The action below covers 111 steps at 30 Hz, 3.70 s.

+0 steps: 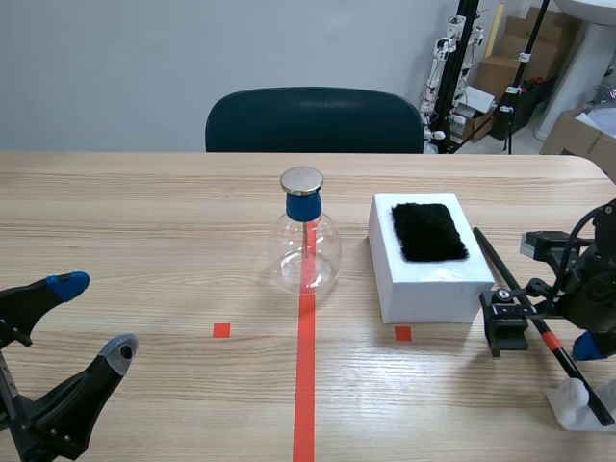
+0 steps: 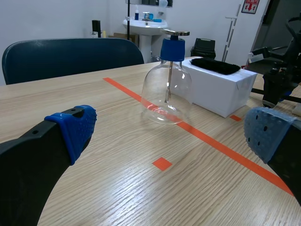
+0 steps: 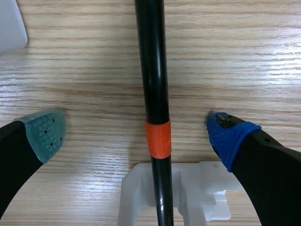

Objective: Do the electroscope experiment. pick up the black charging rod

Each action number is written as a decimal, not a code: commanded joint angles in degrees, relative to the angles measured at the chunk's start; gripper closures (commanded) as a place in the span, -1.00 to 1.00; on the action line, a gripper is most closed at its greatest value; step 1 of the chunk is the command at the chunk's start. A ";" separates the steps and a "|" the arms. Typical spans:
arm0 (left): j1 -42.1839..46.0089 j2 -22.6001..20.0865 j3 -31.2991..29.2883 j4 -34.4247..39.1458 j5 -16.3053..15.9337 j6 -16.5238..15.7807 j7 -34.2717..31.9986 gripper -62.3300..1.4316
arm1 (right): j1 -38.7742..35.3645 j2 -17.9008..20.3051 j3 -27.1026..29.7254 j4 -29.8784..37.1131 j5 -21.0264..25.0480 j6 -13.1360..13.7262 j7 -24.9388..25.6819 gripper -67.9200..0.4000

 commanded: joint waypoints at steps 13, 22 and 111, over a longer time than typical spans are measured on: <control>-0.17 -0.07 -0.37 0.44 -0.59 -0.17 -0.98 -1.00 | 0.00 3.48 0.42 2.49 1.27 -0.07 0.17 -0.73; -0.17 -0.07 -0.37 0.44 -0.59 -0.17 -0.98 -1.00 | -0.94 3.61 0.42 3.67 1.25 -0.09 0.17 -0.58; -0.17 -0.07 -0.37 0.44 -0.59 -0.17 -0.98 -1.00 | -20.98 6.75 18.62 36.06 -11.43 -0.26 -3.63 0.99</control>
